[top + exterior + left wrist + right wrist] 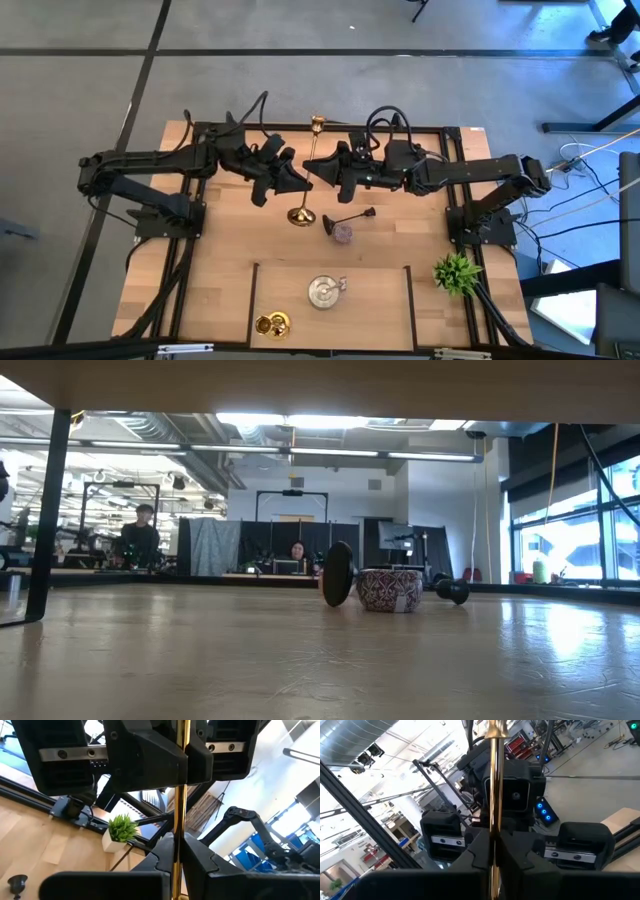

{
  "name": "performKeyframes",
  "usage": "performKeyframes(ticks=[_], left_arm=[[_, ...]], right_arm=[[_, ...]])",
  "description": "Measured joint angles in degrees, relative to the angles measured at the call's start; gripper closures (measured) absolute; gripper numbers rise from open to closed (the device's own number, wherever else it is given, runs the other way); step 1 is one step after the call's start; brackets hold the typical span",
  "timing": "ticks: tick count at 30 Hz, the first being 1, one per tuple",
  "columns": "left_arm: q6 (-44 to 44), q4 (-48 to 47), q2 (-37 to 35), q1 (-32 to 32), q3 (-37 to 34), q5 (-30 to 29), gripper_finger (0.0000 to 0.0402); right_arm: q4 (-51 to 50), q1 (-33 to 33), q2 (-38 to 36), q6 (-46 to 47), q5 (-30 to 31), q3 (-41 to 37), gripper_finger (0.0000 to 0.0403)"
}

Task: Pick & Place candle stick holders
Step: Put the gold candle holder on the shelf

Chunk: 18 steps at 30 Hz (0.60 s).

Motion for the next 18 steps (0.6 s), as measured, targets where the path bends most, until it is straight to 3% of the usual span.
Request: performKeyframes(ticks=[3, 9, 13, 18], left_arm=[[0.0, -0.2, -0.4, 0.4, 0.0, 0.9, 0.0369], [-0.7, -0.7, -3.8, 2.8, 0.0, 9.1, 0.0338], [-0.5, -2.0, -7.5, 3.7, 0.1, 6.5, 0.0316], [3.1, -11.7, -13.7, 6.2, 0.0, -3.9, 0.0294]], right_arm=[[0.0, 0.0, 0.0, 1.1, 0.0, 0.0, 0.0386], [-0.1, 0.4, 0.0, 1.5, -0.2, 0.1, 0.0386], [-1.3, 0.4, 0.0, 1.6, -0.2, 0.1, 0.0386], [-2.9, 1.1, 0.0, 1.6, -1.3, 0.1, 0.0386]])
